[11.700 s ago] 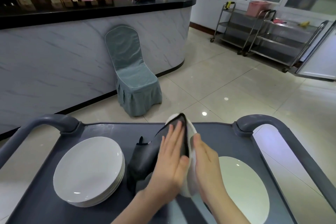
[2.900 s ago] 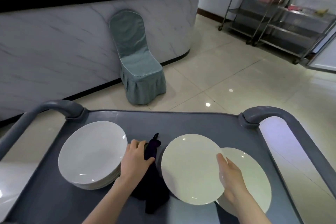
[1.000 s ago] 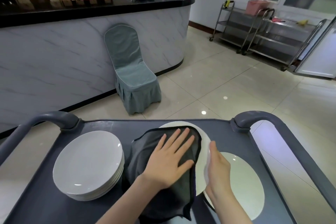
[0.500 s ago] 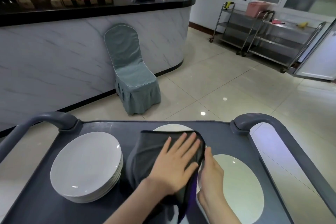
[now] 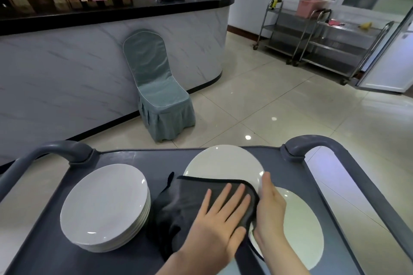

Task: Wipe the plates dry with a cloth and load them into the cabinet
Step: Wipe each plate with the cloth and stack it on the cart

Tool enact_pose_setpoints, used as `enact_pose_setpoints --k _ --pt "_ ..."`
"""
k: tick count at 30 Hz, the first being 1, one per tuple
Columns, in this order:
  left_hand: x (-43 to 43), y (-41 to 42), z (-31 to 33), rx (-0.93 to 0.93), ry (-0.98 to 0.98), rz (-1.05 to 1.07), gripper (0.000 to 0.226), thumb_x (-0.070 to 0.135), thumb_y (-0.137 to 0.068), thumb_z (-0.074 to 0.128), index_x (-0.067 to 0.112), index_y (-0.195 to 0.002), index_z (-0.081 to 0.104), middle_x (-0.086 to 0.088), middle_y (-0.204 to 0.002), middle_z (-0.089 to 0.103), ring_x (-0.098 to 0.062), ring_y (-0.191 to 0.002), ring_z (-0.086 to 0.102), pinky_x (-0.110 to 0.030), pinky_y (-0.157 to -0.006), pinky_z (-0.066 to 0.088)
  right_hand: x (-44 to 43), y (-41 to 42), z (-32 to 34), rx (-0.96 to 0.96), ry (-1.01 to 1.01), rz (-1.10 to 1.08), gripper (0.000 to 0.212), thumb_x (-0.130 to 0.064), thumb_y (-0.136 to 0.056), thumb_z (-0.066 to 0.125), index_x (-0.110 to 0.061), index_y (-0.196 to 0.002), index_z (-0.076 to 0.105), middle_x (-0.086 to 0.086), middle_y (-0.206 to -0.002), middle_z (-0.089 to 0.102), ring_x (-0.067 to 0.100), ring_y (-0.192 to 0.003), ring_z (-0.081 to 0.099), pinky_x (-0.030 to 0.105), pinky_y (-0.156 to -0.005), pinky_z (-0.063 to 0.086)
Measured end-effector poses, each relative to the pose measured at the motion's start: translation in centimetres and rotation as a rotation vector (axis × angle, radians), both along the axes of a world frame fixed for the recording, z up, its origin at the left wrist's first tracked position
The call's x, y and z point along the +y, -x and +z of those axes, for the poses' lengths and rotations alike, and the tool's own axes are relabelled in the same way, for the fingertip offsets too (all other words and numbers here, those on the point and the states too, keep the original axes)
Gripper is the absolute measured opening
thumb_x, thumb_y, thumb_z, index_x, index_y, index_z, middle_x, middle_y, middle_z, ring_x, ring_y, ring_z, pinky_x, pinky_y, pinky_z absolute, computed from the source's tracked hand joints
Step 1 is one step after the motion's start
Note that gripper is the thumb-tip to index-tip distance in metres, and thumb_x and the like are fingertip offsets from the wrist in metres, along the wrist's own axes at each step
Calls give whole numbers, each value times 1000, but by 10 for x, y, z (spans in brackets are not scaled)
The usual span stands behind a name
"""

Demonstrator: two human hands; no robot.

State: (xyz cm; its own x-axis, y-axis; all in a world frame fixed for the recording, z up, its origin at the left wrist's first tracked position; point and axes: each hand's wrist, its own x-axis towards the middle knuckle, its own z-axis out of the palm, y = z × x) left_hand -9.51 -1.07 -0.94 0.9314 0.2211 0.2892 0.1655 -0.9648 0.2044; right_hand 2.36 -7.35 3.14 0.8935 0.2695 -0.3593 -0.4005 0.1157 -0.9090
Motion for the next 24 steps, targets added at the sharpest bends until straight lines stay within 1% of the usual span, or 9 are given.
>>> enact_pose_setpoints --k 5,9,11,12,14,17,19,22,24 --pt "28 -23 19 -30 56 11 66 42 -99 36 24 -158 13 7 -166 1 -17 -153 0 -51 -119 7 4 27 3 -67 -27 75 30 -35 -100 56 -18 -91 80 -3 -93 79 10 -89 74 28 -78 53" --pt "55 -30 40 -157 127 151 66 51 -98 35 27 -157 19 6 -166 10 -18 -153 3 -46 -122 -3 3 30 15 -213 -17 185 31 -28 -100 56 -17 -80 78 3 -81 76 11 -79 67 27 -77 54" --pt "67 -30 53 -195 102 182 58 54 -95 39 25 -145 44 5 -151 41 -21 -143 32 -47 -118 16 0 27 22 -319 9 268 33 -23 -98 60 -7 -71 69 6 -67 66 9 -66 56 16 -63 48" --pt "73 -28 60 -208 84 168 51 56 -94 42 23 -132 54 6 -133 54 -20 -126 48 -43 -109 30 -2 24 26 -389 22 316 34 -20 -97 61 -7 -66 65 2 -63 60 8 -62 50 12 -58 44" --pt "81 -23 72 -224 112 100 39 56 -91 47 22 -106 60 9 -100 59 -11 -92 53 -31 -81 41 -6 14 34 -571 99 457 31 -17 -98 60 -13 -68 67 -8 -63 60 4 -63 48 11 -59 41" --pt "85 -13 78 -201 373 89 23 53 -90 54 32 -84 47 16 -75 51 -2 -72 47 -22 -65 39 -8 -3 46 -786 228 650 21 -16 -97 62 -26 -89 79 -21 -86 74 -10 -81 62 8 -75 43" --pt "83 -4 70 -250 618 197 24 40 -92 61 29 -78 46 14 -67 53 0 -65 48 -18 -63 37 -11 -13 53 -850 248 666 28 -16 -96 63 -40 -89 75 -35 -92 71 -16 -89 63 3 -77 41" --pt "71 12 47 -388 953 476 26 25 -97 57 6 -81 52 -7 -72 60 -7 -66 46 -21 -62 37 -20 -27 55 -712 199 484 30 -25 -97 62 -42 -76 75 -28 -87 73 -13 -80 63 11 -72 45" --pt "64 15 38 -387 1047 566 24 23 -99 54 3 -87 57 -11 -82 66 -12 -70 53 -28 -68 43 -24 -33 55 -608 188 367 26 -29 -98 60 -39 -79 75 -23 -82 73 -9 -74 62 20 -70 45"
